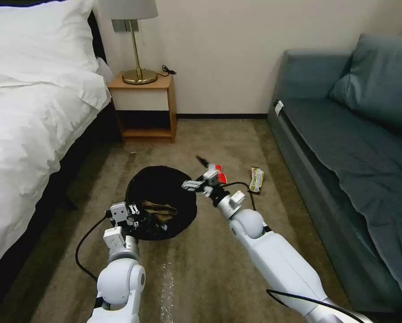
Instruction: Pick up the trash bin, then pick up the garbage on the floor and place it into the trash bin.
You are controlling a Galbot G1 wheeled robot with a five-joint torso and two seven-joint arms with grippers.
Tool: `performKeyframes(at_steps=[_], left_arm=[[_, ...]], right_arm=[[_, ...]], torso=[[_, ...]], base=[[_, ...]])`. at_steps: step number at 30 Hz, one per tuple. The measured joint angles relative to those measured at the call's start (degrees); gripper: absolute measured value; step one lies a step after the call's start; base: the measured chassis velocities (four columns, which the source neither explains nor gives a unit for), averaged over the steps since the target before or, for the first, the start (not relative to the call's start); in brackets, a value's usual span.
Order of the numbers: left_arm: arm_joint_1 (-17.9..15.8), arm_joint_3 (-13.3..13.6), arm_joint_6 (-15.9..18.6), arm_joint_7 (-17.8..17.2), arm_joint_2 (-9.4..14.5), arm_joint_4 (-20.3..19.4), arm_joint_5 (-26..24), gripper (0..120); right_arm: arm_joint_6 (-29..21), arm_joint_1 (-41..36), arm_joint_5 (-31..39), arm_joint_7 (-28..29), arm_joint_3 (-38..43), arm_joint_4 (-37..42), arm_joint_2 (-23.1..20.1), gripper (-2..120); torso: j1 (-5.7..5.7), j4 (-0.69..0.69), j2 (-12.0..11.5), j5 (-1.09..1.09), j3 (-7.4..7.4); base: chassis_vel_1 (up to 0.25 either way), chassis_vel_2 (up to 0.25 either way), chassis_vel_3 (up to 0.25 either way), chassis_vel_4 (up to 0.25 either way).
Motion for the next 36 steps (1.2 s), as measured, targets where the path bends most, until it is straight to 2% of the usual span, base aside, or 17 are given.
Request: performKeyframes(at_steps=[4, 6, 8, 15, 20, 29, 36], left_arm=[[-0.24, -0.38, 0.0, 0.08, 0.31, 0.09, -0.21, 4], [-0.5, -0.97, 0.0, 0.43, 0.65, 0.36, -0.24, 4], [-0.54, -1.18, 0.0, 0.63, 0.85, 0.51, -0.24, 4], [-0.53, -1.16, 0.0, 0.92, 1.08, 0.56, -0.31, 4], [-0.28, -1.23, -0.05, 1.21, 1.14, 0.6, -0.3, 4], [-0.12, -1.76, -0.06, 2.15, 1.6, 0.4, -0.51, 4], [0.02, -2.89, 0.71, 4.59, 2.2, -0.24, -0.28, 4]], right_arm=[[-0.23, -2.79, 0.05, 1.82, 3.42, 0.78, -0.64, 100], [-0.43, -7.23, 0.01, 4.74, 8.22, 2.17, -0.98, 100], [-0.43, -9.32, -0.08, 5.33, 10.54, 2.8, -0.9, 100], [1.08, -18.05, -1.37, 5.54, 19.99, 6.87, -0.4, 100], [2.51, -21.44, -3.06, 4.93, 23.72, 8.72, 0.78, 100], [3.53, -22.42, -3.78, 3.39, 26.25, 9.21, 2.11, 100], [3.62, -22.16, -5.06, 2.67, 26.45, 8.85, 2.79, 100]], torso=[[0.0, -0.01, 0.0, 0.0, 0.0], [0.0, -0.01, 0.0, 0.0, 0.0], [0.0, -0.01, 0.0, 0.02, 0.0], [-0.01, -0.01, 0.0, 0.0, 0.0], [0.0, -0.01, 0.0, 0.0, 0.0], [0.0, -0.01, 0.0, 0.0, 0.0], [-0.01, 0.0, 0.0, 0.0, 0.0]], base=[[0.0, 0.0, 0.0, 0.0], [0.0, 0.0, 0.0, 0.0], [0.0, 0.0, 0.0, 0.0], [0.0, 0.0, 0.0, 0.0], [0.0, 0.0, 0.0, 0.0], [0.0, 0.0, 0.0, 0.0], [0.0, 0.0, 0.0, 0.0]])
